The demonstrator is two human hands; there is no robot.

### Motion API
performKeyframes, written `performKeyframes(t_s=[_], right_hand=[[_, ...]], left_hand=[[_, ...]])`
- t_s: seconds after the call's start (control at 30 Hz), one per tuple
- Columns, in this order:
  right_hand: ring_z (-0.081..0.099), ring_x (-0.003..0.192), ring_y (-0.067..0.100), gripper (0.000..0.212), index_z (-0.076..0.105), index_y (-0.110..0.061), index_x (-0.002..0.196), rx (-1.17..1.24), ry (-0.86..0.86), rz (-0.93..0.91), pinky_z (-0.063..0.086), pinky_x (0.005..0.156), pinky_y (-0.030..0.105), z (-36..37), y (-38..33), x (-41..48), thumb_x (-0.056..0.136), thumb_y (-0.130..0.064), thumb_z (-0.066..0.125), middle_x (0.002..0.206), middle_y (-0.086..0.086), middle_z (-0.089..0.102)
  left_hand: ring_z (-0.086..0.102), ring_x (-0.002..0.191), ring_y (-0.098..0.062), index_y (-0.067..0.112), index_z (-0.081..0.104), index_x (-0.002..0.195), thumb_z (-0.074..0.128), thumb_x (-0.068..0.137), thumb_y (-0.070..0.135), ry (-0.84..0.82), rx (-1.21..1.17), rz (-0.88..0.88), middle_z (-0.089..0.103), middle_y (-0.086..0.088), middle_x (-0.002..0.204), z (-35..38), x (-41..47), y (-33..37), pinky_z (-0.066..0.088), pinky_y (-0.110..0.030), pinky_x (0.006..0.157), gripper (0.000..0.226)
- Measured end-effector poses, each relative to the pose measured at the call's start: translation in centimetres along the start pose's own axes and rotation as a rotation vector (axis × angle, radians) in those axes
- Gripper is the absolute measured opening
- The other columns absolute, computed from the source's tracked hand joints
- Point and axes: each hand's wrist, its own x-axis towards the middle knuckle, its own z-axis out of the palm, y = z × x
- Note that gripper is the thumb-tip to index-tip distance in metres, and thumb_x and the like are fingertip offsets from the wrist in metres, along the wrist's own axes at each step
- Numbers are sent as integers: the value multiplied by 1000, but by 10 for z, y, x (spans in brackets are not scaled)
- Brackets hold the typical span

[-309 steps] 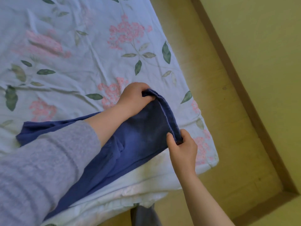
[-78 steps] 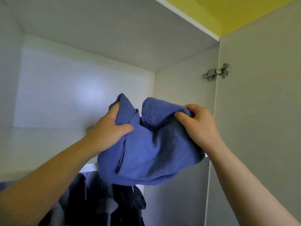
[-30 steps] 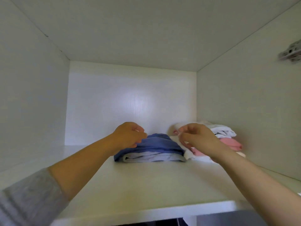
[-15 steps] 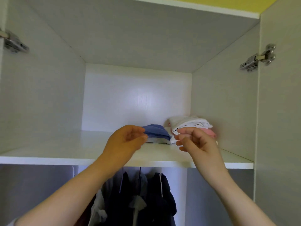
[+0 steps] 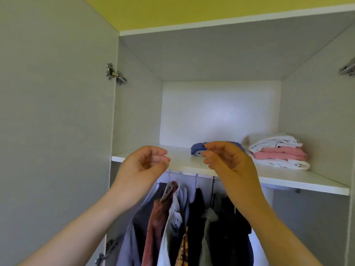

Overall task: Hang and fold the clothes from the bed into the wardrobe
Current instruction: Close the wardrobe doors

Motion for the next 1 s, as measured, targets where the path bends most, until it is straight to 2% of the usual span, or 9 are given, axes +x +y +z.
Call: performKeyframes(t_s=[0.27,0.37,0.5,0.6,0.67,0.73,0.8,0.9,1.0], right_hand=[[70,89,14,12,70,-30,96,176,-152,-38,56,84,35,135,-29,3,91,-20,65,92,-7,73],[69,88,20,16,70,-31,92,284,-210,-41,56,87,43,192,-41,-4,92,-16,66,90,-3,73],[69,86,23,15,70,-29,90,387,-290,-65,55,86,44,261,-68,-28,91,-14,67,89,1,72],[68,86,26,14,70,-28,91,438,-321,-72,54,85,47,296,-76,-32,91,-14,67,89,3,72],[68,86,24,14,70,-29,91,457,-340,-74,55,86,45,312,-77,-34,91,-15,67,89,1,72],[68,85,24,15,70,-28,92,462,-348,-64,54,86,44,321,-75,-36,91,-14,67,89,2,72],[68,86,24,15,70,-28,92,451,-349,-51,54,87,47,325,-73,-35,91,-13,67,90,2,72],[67,87,27,15,70,-27,91,425,-325,-35,53,88,51,322,-68,-31,90,-12,67,90,4,73],[67,87,28,13,70,-25,92,403,-295,-28,53,89,52,311,-63,-27,89,-13,67,90,4,73]], left_hand=[[68,86,-14,19,67,97,67,88,8,262,279,61,74,-2,91,-137,-33,37,50,-14,75,14],[69,89,-12,24,67,98,67,88,11,370,387,57,74,3,94,-194,-52,50,52,-19,80,16],[69,90,-12,25,67,100,67,87,12,488,492,47,74,7,94,-263,-92,66,54,-29,84,18],[68,88,-11,25,65,102,66,87,12,583,584,66,72,8,96,-299,-100,69,50,-18,72,20],[65,89,-2,27,61,108,67,88,17,622,654,64,68,12,103,-315,-100,67,45,-9,64,24],[62,94,0,27,56,117,66,89,22,619,689,32,61,17,111,-324,-98,62,44,-8,63,31],[63,96,-3,26,54,121,66,89,22,593,644,-12,61,15,113,-325,-92,55,47,-12,68,34],[68,92,-14,25,59,116,64,89,16,554,546,-31,69,8,104,-316,-85,44,57,-31,78,29],[69,89,-18,25,60,111,65,88,16,595,512,-13,69,5,97,-309,-82,39,58,-40,79,26]])
